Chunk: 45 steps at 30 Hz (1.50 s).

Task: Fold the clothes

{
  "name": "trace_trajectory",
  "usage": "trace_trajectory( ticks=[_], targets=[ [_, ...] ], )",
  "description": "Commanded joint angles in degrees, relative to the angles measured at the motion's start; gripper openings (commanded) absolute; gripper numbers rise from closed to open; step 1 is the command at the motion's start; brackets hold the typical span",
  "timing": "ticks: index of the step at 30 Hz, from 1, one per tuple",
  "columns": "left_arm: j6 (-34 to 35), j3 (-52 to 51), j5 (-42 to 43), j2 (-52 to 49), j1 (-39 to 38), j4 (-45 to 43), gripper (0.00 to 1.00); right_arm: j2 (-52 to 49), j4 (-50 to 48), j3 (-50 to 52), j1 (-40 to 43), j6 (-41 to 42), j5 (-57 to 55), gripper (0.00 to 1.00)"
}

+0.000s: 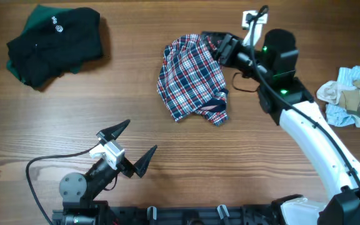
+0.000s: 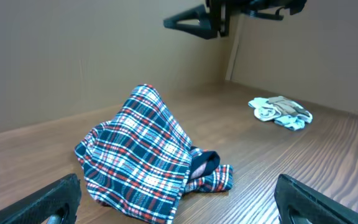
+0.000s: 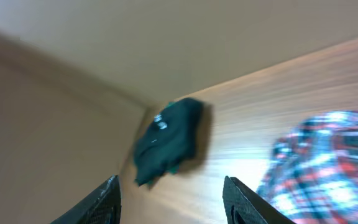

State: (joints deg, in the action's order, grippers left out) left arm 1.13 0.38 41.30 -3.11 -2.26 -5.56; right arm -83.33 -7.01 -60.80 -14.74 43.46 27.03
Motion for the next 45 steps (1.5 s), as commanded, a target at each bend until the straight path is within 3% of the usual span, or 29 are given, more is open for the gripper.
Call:
trace_trajectory(
  ticks=[1,6,15,17,19,22,27,31,35,37,38,43,45],
  targets=[
    [-0.2,0.4,3.7,-0.9,-0.2,-1.2,1.0,-0.5,4.4,-1.2,3.6,-4.8,-7.5,0.55],
    [1.2,6.4,4.3,-9.5,-0.3,-1.4,1.0,-0.5,8.7,-1.2,7.9,-8.4,-8.2,0.61],
    [-1.0,33.2,18.7,-49.9,-0.3,-1.1,1.0,-6.0,11.3,-1.2,9.2,-17.4,-7.6,0.74],
    [-0.9,38.9,23.9,-59.1,-0.2,-1.2,1.0,-9.1,10.6,-1.2,9.2,-23.7,-5.0,0.76],
    [-0.9,42.6,23.8,-65.9,-0.2,-2.6,1.0,-12.4,10.7,-1.2,9.2,-31.5,-0.9,0.79],
    [-0.7,46.8,23.8,-73.5,-0.2,-3.3,1.0,-18.6,10.8,-1.2,9.2,-36.3,3.4,0.82],
    [-0.7,47.6,19.5,-78.2,-0.1,-2.4,1.0,-25.6,9.9,-1.2,9.2,-44.4,8.3,0.82],
    [-0.7,47.6,16.0,-78.3,-0.1,-2.4,1.0,-27.2,8.5,-1.2,9.1,-51.2,19.9,0.81],
    [-0.7,47.6,15.6,-78.3,-0.1,-2.3,1.0,-27.5,8.3,-1.2,9.1,-52.5,21.1,0.8],
    [-0.7,47.6,15.6,-78.3,-0.1,-2.3,1.0,-27.7,8.3,-1.2,9.1,-52.5,21.2,0.68],
    [-0.7,47.6,15.6,-78.3,-0.1,-2.4,1.0,-27.7,8.3,-1.2,9.1,-52.5,21.5,0.55],
    [-0.7,47.6,15.6,-78.3,-0.1,-2.4,1.0,-27.8,8.8,-1.2,9.0,-52.3,22.5,0.08],
    [-0.7,47.6,15.6,-78.3,-0.1,-2.4,1.0,-27.8,8.4,-1.2,8.9,-50.0,23.0,0.04]
  ],
)
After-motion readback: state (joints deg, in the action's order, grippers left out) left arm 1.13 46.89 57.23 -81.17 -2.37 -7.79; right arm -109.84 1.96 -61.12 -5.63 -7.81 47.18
